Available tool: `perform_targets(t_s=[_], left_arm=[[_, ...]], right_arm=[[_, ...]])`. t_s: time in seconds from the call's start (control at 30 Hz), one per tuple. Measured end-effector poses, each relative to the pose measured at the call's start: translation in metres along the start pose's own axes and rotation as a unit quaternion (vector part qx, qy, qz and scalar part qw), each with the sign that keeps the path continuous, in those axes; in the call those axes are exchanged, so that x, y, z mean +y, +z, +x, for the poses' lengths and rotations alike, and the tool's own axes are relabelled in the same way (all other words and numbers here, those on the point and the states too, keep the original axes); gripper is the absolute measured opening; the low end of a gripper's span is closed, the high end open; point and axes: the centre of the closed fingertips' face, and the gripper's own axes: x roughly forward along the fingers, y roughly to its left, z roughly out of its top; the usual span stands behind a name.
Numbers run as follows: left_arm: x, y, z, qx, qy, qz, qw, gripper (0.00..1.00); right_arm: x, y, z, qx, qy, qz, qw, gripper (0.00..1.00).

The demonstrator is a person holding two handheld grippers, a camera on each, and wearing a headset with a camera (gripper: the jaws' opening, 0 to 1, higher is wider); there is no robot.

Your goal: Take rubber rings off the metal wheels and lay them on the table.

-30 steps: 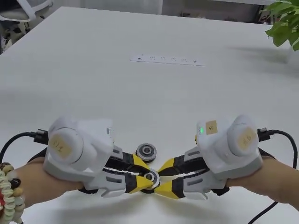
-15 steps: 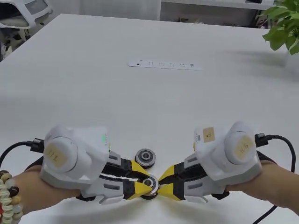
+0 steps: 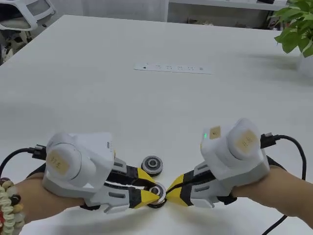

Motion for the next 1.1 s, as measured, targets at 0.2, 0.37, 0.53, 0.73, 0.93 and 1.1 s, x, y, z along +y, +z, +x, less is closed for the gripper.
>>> perform_targets(t_s=[0.2, 0.37, 0.53, 0.73, 0.93, 1.1], left_arm=[[-0.001, 0.000, -0.001, -0.002, 0.001, 0.000, 1.0000, 0.08], [0.000, 0.000, -0.001, -0.002, 0.004, 0.000, 1.0000, 0.08], [0.000, 0.001, -0.001, -0.002, 0.007, -0.001, 1.0000, 0.07], [0.000, 0.000, -0.001, -0.002, 0.008, 0.000, 1.0000, 0.07], [0.000, 0.000, -0.001, -0.005, 0.006, -0.001, 1.0000, 0.07], [0.000, 0.000, -0.001, -0.007, 0.005, -0.001, 1.0000, 0.07]], right_arm=[[-0.004, -0.001, -0.001, -0.006, -0.001, 0.095, 0.9954, 0.00], [-0.009, 0.001, -0.004, -0.016, -0.003, 0.146, 0.9892, 0.00], [-0.011, 0.003, -0.006, -0.026, -0.004, 0.176, 0.9841, 0.00], [-0.011, 0.007, -0.009, -0.036, 0.005, 0.217, 0.9755, 0.00], [-0.011, 0.006, -0.010, -0.050, 0.022, 0.258, 0.9647, 0.00], [-0.008, 0.010, -0.011, -0.057, 0.030, 0.268, 0.9612, 0.00]])
